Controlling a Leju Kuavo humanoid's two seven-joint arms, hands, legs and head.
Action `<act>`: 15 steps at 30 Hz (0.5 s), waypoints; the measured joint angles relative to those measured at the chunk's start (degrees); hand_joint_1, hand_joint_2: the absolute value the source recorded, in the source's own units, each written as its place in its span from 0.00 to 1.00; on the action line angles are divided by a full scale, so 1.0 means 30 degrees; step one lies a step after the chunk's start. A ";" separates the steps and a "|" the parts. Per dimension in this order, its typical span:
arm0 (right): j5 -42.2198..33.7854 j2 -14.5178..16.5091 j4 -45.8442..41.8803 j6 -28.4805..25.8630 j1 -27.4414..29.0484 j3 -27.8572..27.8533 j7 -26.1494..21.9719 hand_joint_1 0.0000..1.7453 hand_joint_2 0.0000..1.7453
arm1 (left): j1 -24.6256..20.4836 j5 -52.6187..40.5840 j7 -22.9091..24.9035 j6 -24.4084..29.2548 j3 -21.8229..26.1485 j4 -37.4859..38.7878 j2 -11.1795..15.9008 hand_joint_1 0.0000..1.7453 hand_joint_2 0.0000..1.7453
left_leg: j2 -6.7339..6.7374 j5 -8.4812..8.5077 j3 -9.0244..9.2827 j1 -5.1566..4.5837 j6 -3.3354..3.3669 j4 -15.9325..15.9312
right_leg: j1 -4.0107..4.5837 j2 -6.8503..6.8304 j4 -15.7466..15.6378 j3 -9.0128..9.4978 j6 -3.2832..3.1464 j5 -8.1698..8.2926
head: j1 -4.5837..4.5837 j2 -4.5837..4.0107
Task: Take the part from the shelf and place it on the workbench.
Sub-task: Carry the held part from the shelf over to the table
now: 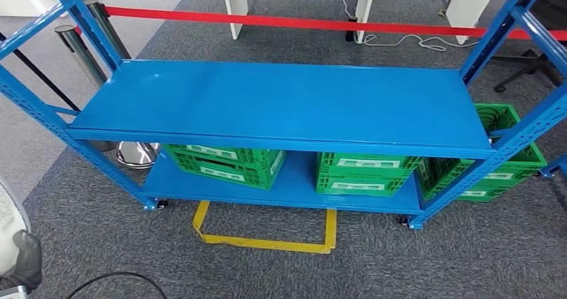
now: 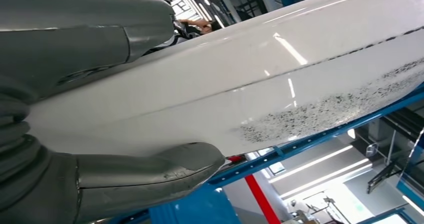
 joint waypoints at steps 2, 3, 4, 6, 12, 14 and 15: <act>0.0024 0.0005 0.0000 0.0031 -0.0004 -0.0038 -0.0042 0.00 1.00 | -0.0006 0.0016 0.0000 0.0002 0.0029 -0.0005 0.0000 1.00 1.00 | 0.0001 -0.1161 -0.0265 0.0191 -0.0216 0.2296 | -0.0019 -0.0060 0.0169 -0.0446 0.0035 0.0342 | -0.0029 0.0000; 0.0036 0.0007 0.0000 0.0033 -0.0010 -0.0044 -0.0055 0.00 1.00 | -0.0006 0.0017 0.0000 0.0002 0.0036 -0.0007 0.0000 1.00 1.00 | 0.0003 -0.1081 -0.0057 0.0276 -0.0309 0.2656 | -0.0047 -0.0077 0.0301 -0.0725 0.0088 0.0503 | -0.0034 0.0000; 0.0047 0.0009 0.0000 0.0038 -0.0016 -0.0047 -0.0064 0.00 1.00 | -0.0007 0.0017 0.0000 0.0002 0.0042 -0.0011 0.0000 1.00 1.00 | 0.0004 -0.0658 0.0482 0.0363 -0.0396 0.2241 | -0.0091 -0.0079 0.0458 -0.1011 0.0158 0.0643 | -0.0036 0.0000; 0.0080 0.0016 0.0000 0.0201 -0.0024 -0.0051 -0.0078 0.00 1.00 | -0.0019 0.0015 0.0000 0.0009 0.0047 -0.0036 0.0014 1.00 1.00 | -0.0035 0.0198 0.2293 0.0497 -0.0566 -0.0331 | -0.0175 -0.0065 0.0797 -0.1594 0.0348 0.0847 | -0.0047 0.0000; 0.0401 0.0071 0.0020 0.0896 -0.0078 -0.0049 -0.0067 0.00 1.00 | -0.0056 -0.0031 0.0000 0.0189 0.0055 -0.0139 0.0091 1.00 1.00 | -0.0128 0.0458 0.3270 0.0365 0.0178 -0.3029 | -0.0259 0.0021 0.1181 -0.2445 0.1122 0.1256 | -0.0087 0.0000; 0.0492 0.0107 0.0042 0.0925 -0.0070 -0.0049 0.0160 0.00 1.00 | -0.0058 -0.0075 0.0000 0.0202 0.0071 -0.0155 0.0102 1.00 1.00 | -0.0013 0.0846 0.2888 0.0363 0.0633 -0.3127 | -0.0290 0.0100 0.2386 -0.2965 0.1237 -0.0049 | -0.0016 0.0000; 0.0539 0.0126 0.0044 0.0938 -0.0075 -0.0049 0.0326 0.00 1.00 | -0.0056 -0.0107 0.0000 0.0200 0.0080 -0.0157 0.0102 1.00 1.00 | 0.0013 0.1033 0.2649 0.0305 0.0753 -0.3108 | -0.0277 0.0130 0.3534 -0.3311 0.1255 -0.0985 | 0.0019 0.0000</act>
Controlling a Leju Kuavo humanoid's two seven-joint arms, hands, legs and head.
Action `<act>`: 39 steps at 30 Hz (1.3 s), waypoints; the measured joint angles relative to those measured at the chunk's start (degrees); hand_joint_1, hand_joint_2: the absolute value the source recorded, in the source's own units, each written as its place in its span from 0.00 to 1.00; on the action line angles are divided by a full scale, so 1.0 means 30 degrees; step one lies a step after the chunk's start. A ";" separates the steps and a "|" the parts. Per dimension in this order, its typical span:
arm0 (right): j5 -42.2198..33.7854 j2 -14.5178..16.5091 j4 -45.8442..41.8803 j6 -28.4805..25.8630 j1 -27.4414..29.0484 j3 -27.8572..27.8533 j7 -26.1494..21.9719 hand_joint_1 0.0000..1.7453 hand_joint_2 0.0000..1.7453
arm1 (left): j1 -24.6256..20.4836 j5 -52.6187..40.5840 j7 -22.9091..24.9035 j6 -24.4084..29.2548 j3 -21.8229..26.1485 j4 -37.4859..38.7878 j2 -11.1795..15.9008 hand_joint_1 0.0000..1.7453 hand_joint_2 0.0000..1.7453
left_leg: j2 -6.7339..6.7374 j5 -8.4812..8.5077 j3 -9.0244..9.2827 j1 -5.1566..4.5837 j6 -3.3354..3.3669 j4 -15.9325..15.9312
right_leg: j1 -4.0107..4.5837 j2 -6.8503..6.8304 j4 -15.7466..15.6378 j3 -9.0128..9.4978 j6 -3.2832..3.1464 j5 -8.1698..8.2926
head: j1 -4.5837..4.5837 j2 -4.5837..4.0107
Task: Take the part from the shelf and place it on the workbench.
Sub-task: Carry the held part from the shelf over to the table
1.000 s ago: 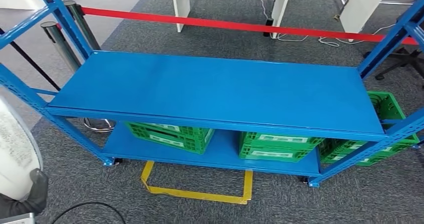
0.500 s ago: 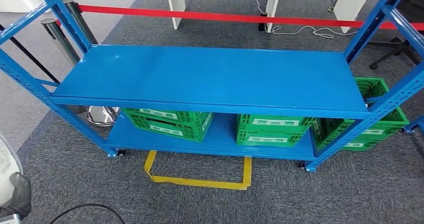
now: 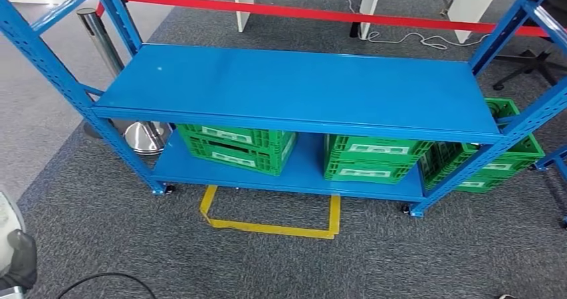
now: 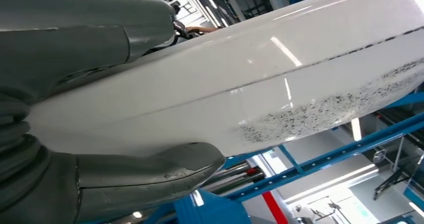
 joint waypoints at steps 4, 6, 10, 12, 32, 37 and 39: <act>0.0002 0.0020 0.0000 0.0015 0.0038 -0.0011 0.0483 0.00 1.00 | -0.0088 0.0016 0.0000 -0.0326 0.0027 -0.0002 0.0015 1.00 1.00 | 0.0064 0.0776 -0.1114 -0.0271 0.0127 0.0166 | 0.0059 0.0037 0.2734 0.0119 -0.0114 -0.0911 | 0.0042 0.0000; -0.0086 0.0018 -0.0002 0.0031 0.0036 -0.0047 0.0453 0.00 1.00 | -0.0224 -0.0011 0.0000 -0.0487 0.0009 -0.0002 0.0009 1.00 1.00 | 0.0063 0.1096 -0.1593 -0.0355 0.0100 0.0313 | 0.0160 0.0036 0.0397 0.1993 -0.0363 -0.0006 | 0.0038 0.0000; -0.0549 0.0013 -0.0007 0.0272 -0.0002 -0.0370 0.0321 0.00 1.00 | -0.0747 -0.1107 0.0000 -0.0008 -0.0779 0.0060 0.0018 1.00 1.00 | 0.0085 0.1833 -0.2026 -0.0375 -0.0222 0.0371 | 0.0401 0.0043 -0.3381 0.4224 -0.0661 -0.0013 | 0.0053 0.0000; -0.0599 0.0006 0.0015 0.0405 0.0042 -0.0554 0.0503 0.00 1.00 | -0.1099 -0.1723 0.0000 0.0632 -0.1586 0.0171 0.0069 1.00 1.00 | 0.0046 0.1903 -0.2151 -0.0324 -0.0448 0.0362 | 0.0366 -0.0010 -0.3444 0.3843 -0.0864 0.0386 | 0.0122 0.0000; -0.0204 -0.0302 -0.0007 0.0277 0.0243 -0.1111 0.0000 0.00 1.00 | -0.2042 -0.1876 0.0357 0.2016 -0.4477 0.1069 0.0881 1.00 1.00 | 0.0085 0.0152 0.0010 -0.0067 0.0167 0.0004 | 0.0152 0.0073 0.1885 -0.0956 -0.0029 -0.0785 | 0.0053 0.0000; -0.0177 -0.0414 -0.0027 0.0297 0.0206 -0.1115 0.0011 0.00 1.00 | -0.2152 -0.1872 0.0359 0.2115 -0.4678 0.1215 0.0922 1.00 1.00 | 0.0074 0.1333 -0.1711 -0.0134 -0.0036 0.0321 | 0.0168 0.0161 0.0804 0.1993 -0.0167 0.0672 | 0.0047 0.0000; -0.0157 -0.0472 -0.0064 0.0332 0.0143 -0.1115 0.0027 0.00 1.00 | -0.2266 -0.1872 0.0362 0.2208 -0.4801 0.1246 0.0932 1.00 1.00 | 0.0031 0.1707 -0.2045 -0.0181 -0.0206 0.0502 | 0.0203 0.0302 -0.2250 0.4154 -0.0306 0.0154 | 0.0046 0.0000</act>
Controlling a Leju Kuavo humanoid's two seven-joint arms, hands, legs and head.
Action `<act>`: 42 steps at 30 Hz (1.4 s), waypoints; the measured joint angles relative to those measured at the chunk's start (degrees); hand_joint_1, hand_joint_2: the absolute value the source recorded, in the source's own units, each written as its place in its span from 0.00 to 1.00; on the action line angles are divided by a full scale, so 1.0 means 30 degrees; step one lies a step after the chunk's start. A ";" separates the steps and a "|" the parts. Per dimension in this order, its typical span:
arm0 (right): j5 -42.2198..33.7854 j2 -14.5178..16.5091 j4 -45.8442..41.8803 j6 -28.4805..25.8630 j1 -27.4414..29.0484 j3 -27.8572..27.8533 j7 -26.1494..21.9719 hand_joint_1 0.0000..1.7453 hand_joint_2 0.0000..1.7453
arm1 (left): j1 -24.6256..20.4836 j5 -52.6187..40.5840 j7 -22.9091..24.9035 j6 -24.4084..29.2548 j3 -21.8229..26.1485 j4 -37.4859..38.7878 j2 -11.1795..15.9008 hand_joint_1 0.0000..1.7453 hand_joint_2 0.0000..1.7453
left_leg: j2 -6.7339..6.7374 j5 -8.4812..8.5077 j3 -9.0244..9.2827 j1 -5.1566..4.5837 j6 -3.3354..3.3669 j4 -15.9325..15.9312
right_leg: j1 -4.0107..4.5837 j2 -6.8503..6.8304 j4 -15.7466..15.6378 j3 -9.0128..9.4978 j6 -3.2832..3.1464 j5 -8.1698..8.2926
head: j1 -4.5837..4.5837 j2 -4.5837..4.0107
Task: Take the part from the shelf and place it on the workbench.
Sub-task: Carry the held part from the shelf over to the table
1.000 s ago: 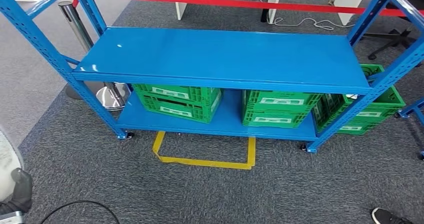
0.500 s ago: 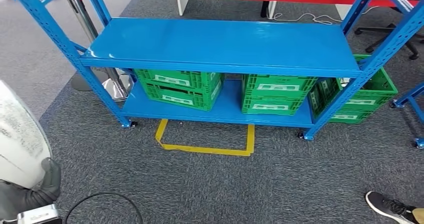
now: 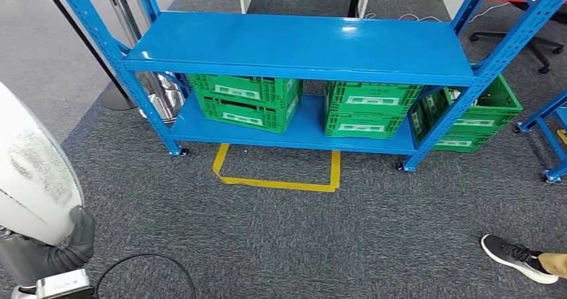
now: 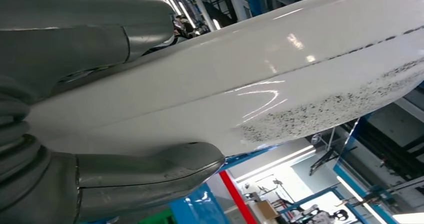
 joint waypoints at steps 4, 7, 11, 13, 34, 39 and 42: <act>0.0022 -0.0031 -0.0005 0.0018 0.0009 -0.0011 0.0086 0.00 1.00 | -0.0240 0.0002 0.0024 0.0204 -0.0202 0.0107 0.0057 1.00 1.00 | -0.0134 0.0277 -0.0353 0.0061 -0.0428 0.0128 | 0.0048 -0.0192 -0.1158 0.0161 -0.0455 -0.0055 | 0.0017 0.0000; 0.0104 -0.0060 -0.0007 -0.0020 0.0059 -0.0022 0.0142 0.00 1.00 | -0.0320 0.0015 0.0056 0.0364 -0.0238 0.0235 0.0139 1.00 1.00 | -0.0165 -0.2464 -0.0972 0.0152 -0.0721 0.2481 | 0.0021 -0.0645 -0.1141 -0.0664 -0.0841 0.0593 | -0.0136 0.0000; 0.0184 -0.0062 -0.0009 0.0004 0.0093 -0.0029 0.0182 0.00 1.00 | -0.0362 0.0129 0.0082 0.0579 -0.0253 0.0443 0.0213 1.00 1.00 | -0.0113 -0.2904 -0.0565 0.0217 -0.0923 0.5509 | 0.0078 -0.1383 -0.0859 -0.1692 -0.0817 0.1235 | -0.0155 0.0000; 0.0197 -0.0062 -0.0011 0.0002 0.0084 -0.0031 0.0222 0.00 1.00 | -0.0386 0.0228 0.0095 0.0703 -0.0270 0.0525 0.0261 1.00 1.00 | 0.0368 -0.1959 0.1128 0.0201 -0.0846 0.3655 | 0.0104 -0.1754 -0.0565 -0.2131 -0.0714 0.1460 | -0.0158 0.0000; 0.0242 -0.0084 -0.0009 0.0014 0.0228 -0.0147 0.0142 0.00 1.00 | -0.0600 0.0627 0.0036 0.1183 -0.0448 0.0810 0.0374 1.00 1.00 | -0.1933 -0.1164 0.1441 -0.0141 -0.0171 -0.0058 | 0.0046 0.0951 -0.0745 -0.1092 -0.0484 0.1032 | -0.0068 0.0000; 0.0273 -0.0060 -0.0009 -0.0100 0.0261 -0.0180 0.0111 0.00 1.00 | -0.0646 0.0619 0.0002 0.1237 -0.0443 0.0831 0.0403 1.00 1.00 | -0.0351 -0.3939 -0.0592 0.0018 -0.0790 0.4788 | -0.0005 -0.0513 -0.0812 -0.1305 -0.0712 0.1189 | -0.0313 0.0000; 0.0284 -0.0027 -0.0009 -0.0120 0.0281 -0.0189 0.0100 0.00 1.00 | -0.0570 0.0565 -0.0007 0.1238 -0.0432 0.0863 0.0423 1.00 1.00 | -0.0127 -0.3359 -0.0123 0.0158 -0.0940 0.4405 | 0.0000 -0.1392 -0.0763 -0.1380 -0.0678 0.1200 | -0.0315 0.0000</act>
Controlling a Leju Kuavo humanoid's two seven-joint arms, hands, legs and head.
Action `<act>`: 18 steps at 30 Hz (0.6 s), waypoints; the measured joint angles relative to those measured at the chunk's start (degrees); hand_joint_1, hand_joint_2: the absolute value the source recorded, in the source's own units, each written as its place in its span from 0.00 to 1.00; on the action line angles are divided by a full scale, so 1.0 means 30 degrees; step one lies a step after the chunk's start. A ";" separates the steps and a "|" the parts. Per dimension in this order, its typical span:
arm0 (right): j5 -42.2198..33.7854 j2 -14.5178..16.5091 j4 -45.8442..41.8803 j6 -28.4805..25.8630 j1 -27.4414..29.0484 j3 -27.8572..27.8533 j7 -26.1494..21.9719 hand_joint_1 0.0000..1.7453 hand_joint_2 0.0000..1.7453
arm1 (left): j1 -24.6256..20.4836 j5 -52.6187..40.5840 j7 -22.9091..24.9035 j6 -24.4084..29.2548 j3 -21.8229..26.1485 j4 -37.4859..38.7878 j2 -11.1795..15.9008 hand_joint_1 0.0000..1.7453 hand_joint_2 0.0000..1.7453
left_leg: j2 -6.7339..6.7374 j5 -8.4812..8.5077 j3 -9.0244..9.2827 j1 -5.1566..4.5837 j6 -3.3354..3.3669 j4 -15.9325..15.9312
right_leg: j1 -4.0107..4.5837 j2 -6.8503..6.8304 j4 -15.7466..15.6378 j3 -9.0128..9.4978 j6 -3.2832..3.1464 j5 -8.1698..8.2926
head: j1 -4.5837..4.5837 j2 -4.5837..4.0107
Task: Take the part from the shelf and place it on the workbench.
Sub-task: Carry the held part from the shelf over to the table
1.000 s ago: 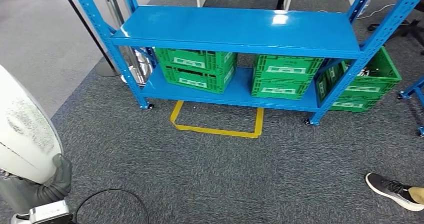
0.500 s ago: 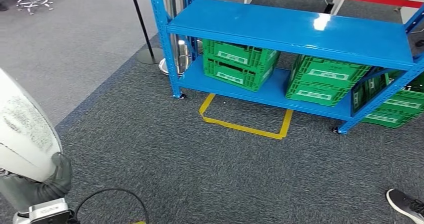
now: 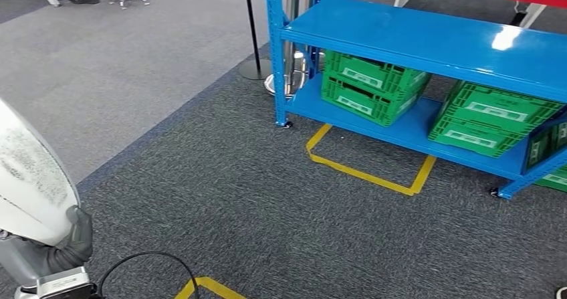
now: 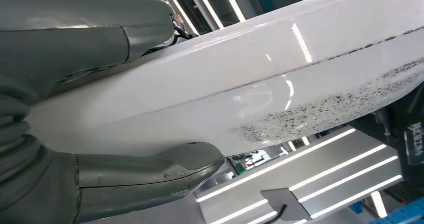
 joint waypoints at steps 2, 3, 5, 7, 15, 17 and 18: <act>0.0009 0.0055 0.0000 0.0000 -0.0032 -0.0004 -0.0011 0.00 1.00 | 0.0015 -0.0077 -0.0016 0.0004 0.0002 0.0000 0.0002 1.00 1.00 | 0.0815 0.1197 0.1496 -0.0052 0.0100 -0.2827 | 0.0054 -0.0452 0.0046 0.0031 0.0084 -0.0033 | 0.0000 0.0000; 0.0011 0.0084 0.0000 0.0000 -0.0053 -0.0009 -0.0015 0.00 1.00 | 0.0013 -0.0100 -0.0031 0.0007 0.0004 -0.0002 -0.0009 1.00 1.00 | 0.1198 0.1543 0.2007 -0.0114 0.0240 -0.3893 | 0.0103 -0.0638 0.0076 0.0030 0.0166 -0.0045 | 0.0007 0.0000; 0.0011 0.0117 0.0000 0.0002 -0.0091 -0.0044 -0.0016 0.00 1.00 | 0.0037 -0.0109 -0.0089 0.0022 0.0042 0.0000 -0.0051 1.00 1.00 | 0.1478 0.1638 0.2197 -0.0249 0.0553 -0.4600 | 0.0185 -0.0996 0.0111 0.0018 0.0371 -0.0048 | 0.0012 0.0000; 0.0016 0.0129 -0.0002 0.0007 -0.0141 -0.0078 -0.0018 0.00 1.00 | 0.0100 -0.0104 -0.0208 0.0035 0.0139 -0.0004 -0.0139 1.00 1.00 | 0.1032 0.1773 0.2055 -0.0235 0.0860 -0.4639 | 0.0148 -0.1172 0.0133 -0.0007 0.0612 -0.0093 | 0.0005 0.0000; 0.0044 0.0133 0.0005 0.0029 0.0012 -0.0175 -0.0002 0.00 1.00 | 0.0041 0.0233 -0.0355 0.0056 0.0519 -0.0042 -0.0594 1.00 1.00 | -0.0772 0.2172 0.1690 -0.0277 0.1429 -0.4656 | 0.0065 0.1230 0.5167 -0.2408 0.0756 -0.2112 | 0.0087 0.0000; 0.0049 0.0133 0.0004 0.0029 0.0021 -0.0222 -0.0009 0.00 1.00 | 0.0032 0.0241 -0.0355 0.0056 0.0597 -0.0046 -0.0656 1.00 1.00 | -0.1290 0.2153 0.1662 -0.0304 0.1375 -0.4531 | 0.0028 0.1945 0.2560 -0.1189 0.0631 -0.0767 | 0.0091 0.0000; 0.0055 0.0135 0.0004 0.0026 0.0020 -0.0244 -0.0014 0.00 1.00 | 0.0015 0.0242 -0.0355 0.0056 0.0625 -0.0049 -0.0683 1.00 1.00 | -0.1519 0.2141 0.1598 -0.0320 0.1312 -0.4432 | -0.0016 0.2386 0.1394 -0.0672 0.0588 -0.0394 | 0.0082 0.0000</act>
